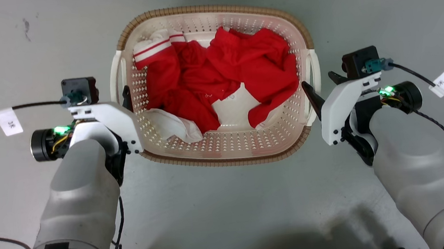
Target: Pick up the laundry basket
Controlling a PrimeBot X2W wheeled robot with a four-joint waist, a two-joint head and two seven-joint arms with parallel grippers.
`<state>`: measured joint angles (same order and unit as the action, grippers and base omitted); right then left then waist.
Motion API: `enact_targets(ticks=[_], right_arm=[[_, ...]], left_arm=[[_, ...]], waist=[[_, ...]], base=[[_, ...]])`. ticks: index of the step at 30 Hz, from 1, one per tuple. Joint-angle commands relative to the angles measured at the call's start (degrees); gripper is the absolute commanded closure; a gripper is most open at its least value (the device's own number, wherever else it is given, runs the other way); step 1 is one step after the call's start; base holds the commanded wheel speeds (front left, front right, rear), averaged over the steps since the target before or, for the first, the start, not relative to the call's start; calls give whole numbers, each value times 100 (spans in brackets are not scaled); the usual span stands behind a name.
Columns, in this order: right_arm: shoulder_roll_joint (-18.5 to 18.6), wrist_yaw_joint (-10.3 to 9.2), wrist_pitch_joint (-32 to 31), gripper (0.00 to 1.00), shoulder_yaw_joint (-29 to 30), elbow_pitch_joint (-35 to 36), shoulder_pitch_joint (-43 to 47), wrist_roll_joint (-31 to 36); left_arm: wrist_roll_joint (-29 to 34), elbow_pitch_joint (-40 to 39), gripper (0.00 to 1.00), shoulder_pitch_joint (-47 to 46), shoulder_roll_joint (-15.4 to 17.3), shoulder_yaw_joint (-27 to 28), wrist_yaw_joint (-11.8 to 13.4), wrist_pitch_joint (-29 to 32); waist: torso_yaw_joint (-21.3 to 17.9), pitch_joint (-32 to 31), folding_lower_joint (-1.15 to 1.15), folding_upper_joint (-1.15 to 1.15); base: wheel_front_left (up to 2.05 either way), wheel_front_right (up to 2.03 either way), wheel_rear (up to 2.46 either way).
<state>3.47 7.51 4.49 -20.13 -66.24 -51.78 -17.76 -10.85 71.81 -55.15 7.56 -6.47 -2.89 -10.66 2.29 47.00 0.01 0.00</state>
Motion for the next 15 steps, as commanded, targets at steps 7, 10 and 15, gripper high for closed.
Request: enact_targets(ticks=[7,10,15], right_arm=[[-10,-4,-86,0,-237,-305,-400,-153],[-13,-4,-163,0,-338,-405,-497,-210],[-26,-5,-308,100,-491,-487,-598,-366]], left_arm=[[-98,100,0,-281,28,-14,63,171],[-138,128,0,-324,10,-16,35,240],[-193,172,100,-371,-30,-40,-40,346]], waist=[[42,292,-1,0],[64,355,-1,0],[107,420,-1,0]], base=[[0,0,0],[0,0,0],[0,0,0]])
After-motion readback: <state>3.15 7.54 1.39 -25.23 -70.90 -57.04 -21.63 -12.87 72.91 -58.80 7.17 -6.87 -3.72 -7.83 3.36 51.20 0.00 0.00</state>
